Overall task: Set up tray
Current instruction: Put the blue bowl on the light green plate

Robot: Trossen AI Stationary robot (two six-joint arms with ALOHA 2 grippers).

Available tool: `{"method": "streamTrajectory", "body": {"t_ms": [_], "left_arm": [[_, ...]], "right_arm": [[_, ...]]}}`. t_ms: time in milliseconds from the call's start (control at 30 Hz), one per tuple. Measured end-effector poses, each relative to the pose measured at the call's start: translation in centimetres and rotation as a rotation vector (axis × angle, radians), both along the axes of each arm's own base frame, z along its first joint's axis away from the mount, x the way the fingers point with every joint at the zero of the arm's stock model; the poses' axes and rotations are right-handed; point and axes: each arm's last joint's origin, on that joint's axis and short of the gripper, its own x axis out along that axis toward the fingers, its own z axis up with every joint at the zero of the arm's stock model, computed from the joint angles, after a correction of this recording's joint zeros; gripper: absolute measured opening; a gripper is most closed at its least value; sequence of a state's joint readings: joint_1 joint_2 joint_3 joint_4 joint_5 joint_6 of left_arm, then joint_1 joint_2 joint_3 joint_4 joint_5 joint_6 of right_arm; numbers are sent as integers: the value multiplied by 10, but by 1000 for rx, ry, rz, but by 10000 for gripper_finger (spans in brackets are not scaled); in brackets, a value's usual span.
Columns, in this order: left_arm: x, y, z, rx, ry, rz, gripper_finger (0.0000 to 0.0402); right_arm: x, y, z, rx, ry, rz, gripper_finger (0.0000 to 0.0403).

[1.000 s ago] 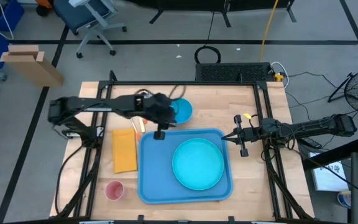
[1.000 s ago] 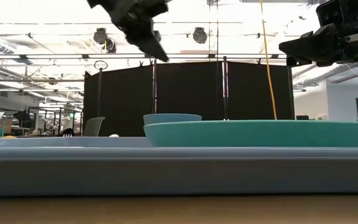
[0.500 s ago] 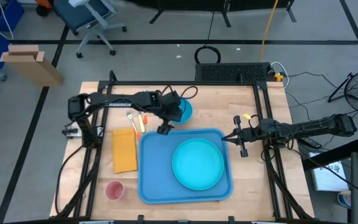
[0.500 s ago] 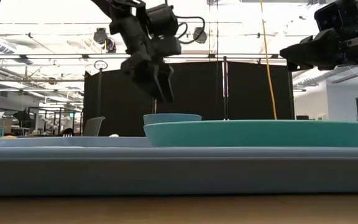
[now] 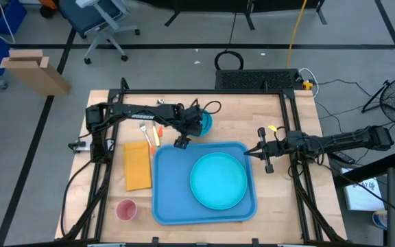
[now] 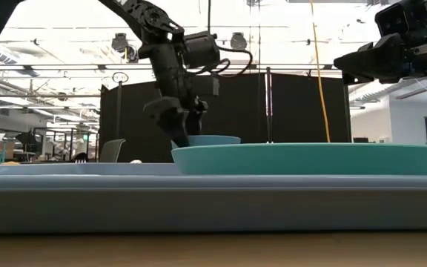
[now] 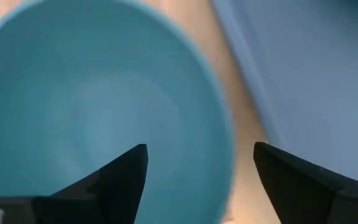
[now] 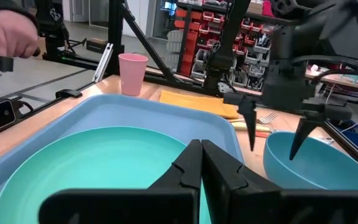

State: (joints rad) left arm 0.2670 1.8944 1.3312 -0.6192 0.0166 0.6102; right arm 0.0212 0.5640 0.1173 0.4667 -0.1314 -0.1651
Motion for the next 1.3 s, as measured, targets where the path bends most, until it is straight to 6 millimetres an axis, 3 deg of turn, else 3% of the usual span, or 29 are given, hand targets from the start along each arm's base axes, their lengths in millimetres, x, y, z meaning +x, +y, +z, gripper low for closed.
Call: {"method": "streamTrajectory", "body": {"t_ms": [300, 433, 600, 767, 1033, 1167, 1300], "left_arm": [[1, 13, -5, 5, -18, 34, 240], [1, 13, -5, 12, -19, 16, 168], [1, 13, -5, 13, -21, 15, 29], [0, 7, 2, 108, -2, 32, 12], [10, -44, 48, 131, -33, -101, 6], [23, -89, 76, 103, -87, -222, 6], [36, -136, 86, 28, -131, -362, 6]], "right_arm": [[0, 0, 0, -1, 0, 0, 0], [0, 0, 0, -1, 0, 0, 0], [0, 0, 0, -3, -1, 0, 0], [0, 0, 0, -3, -1, 0, 0], [0, 0, 0, -4, -4, -2, 0], [0, -1, 1, -13, -16, -24, 0], [0, -3, 3, -19, -28, -112, 0]]}}
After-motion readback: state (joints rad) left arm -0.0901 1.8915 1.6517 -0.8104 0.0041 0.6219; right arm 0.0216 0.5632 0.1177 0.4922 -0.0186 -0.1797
